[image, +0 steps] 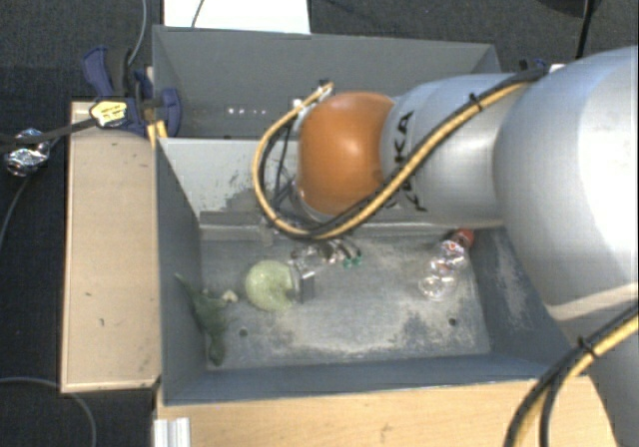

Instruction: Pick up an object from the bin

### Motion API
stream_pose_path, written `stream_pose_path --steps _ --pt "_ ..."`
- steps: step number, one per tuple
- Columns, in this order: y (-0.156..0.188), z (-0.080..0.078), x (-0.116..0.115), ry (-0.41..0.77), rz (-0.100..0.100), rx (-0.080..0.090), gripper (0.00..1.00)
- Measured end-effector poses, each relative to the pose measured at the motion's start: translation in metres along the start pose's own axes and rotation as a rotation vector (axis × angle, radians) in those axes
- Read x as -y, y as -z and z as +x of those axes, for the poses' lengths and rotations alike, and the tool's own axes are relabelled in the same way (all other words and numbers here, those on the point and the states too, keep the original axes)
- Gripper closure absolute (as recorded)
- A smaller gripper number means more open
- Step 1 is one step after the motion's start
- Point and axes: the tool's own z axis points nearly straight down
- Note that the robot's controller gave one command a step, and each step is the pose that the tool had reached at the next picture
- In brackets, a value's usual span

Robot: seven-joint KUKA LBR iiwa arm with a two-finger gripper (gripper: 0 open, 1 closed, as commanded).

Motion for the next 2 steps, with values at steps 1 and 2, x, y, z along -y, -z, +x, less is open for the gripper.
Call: stream_pose_path --steps 1,2 --pt "0.000 0.000 0.000 -0.001 0.000 0.000 0.00" --pt "-0.010 -0.004 0.003 0.149 0.000 0.005 1.00"
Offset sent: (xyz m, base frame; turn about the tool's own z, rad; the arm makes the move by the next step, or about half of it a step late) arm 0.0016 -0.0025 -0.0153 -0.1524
